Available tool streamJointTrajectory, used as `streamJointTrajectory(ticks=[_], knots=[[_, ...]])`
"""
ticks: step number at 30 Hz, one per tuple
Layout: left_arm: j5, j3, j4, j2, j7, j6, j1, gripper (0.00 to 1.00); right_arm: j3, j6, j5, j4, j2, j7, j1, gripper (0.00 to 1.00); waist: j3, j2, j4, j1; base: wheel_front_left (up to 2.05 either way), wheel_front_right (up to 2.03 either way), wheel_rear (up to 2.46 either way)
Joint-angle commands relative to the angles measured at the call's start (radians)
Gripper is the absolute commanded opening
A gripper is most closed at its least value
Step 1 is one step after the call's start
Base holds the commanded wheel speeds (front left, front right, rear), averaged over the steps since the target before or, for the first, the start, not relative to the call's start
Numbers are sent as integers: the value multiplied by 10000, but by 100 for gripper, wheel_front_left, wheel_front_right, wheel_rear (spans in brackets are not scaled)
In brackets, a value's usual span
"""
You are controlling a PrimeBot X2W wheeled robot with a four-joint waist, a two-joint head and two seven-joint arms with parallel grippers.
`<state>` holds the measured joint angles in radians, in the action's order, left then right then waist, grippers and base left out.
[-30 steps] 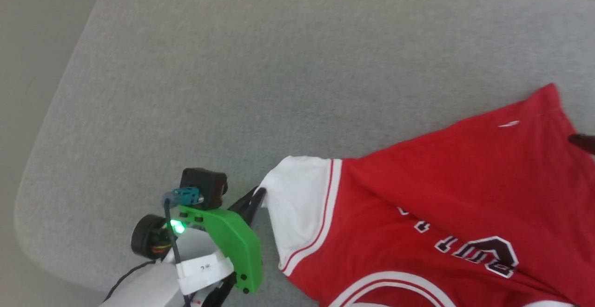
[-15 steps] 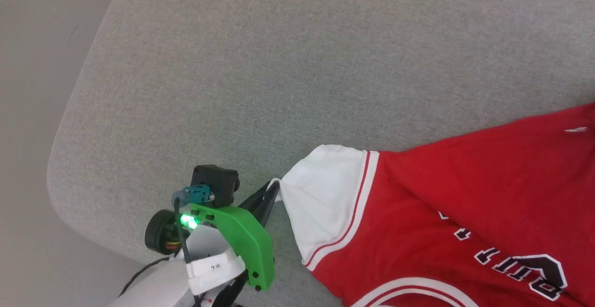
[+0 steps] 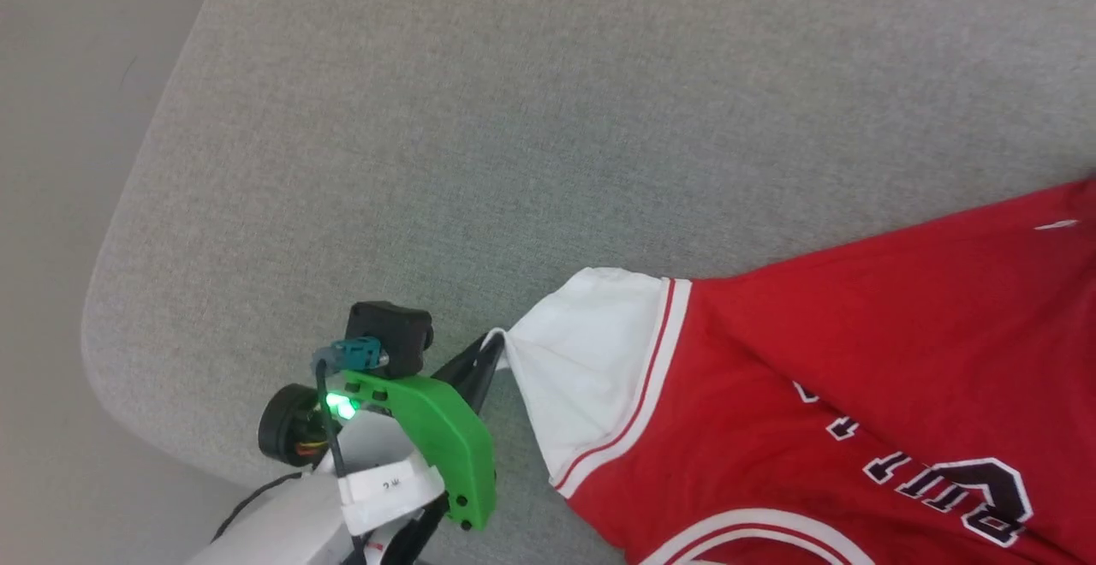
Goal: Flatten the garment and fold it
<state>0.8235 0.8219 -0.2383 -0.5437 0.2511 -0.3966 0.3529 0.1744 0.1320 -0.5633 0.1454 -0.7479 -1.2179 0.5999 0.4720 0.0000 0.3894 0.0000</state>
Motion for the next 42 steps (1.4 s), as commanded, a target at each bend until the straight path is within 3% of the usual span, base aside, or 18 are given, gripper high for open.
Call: streamJointTrajectory(ticks=[1,7,20,21,31,42], knots=[[-116,-56,12,-107,16,46,227,0,336,-13,-195,227,340,318,-312,0,-477,0,-279,0,0,0,0],[-22,-297,-21,-453,133,38,320,0,819,-13,-969,324,319,1626,129,0,-1611,0,-857,0,0,0,0],[149,-1382,-585,-1391,221,134,1186,0,1687,-13,-2426,-429,-522,3641,568,0,-3407,0,-2217,0,0,0,0],[155,-1760,-711,-1634,137,169,1498,0,1519,-13,-2706,-645,-583,4050,610,0,-3581,0,-2516,0,0,0,0],[141,-2899,-1129,-2159,-87,195,2671,0,830,-13,-3224,-1517,-574,5131,533,0,-3986,0,-3335,0,0,0,0],[443,-3756,-1072,-2170,96,489,4536,0,-87,-13,-3529,-2158,-201,5901,984,0,-3709,0,-3973,0,0,0,0]])
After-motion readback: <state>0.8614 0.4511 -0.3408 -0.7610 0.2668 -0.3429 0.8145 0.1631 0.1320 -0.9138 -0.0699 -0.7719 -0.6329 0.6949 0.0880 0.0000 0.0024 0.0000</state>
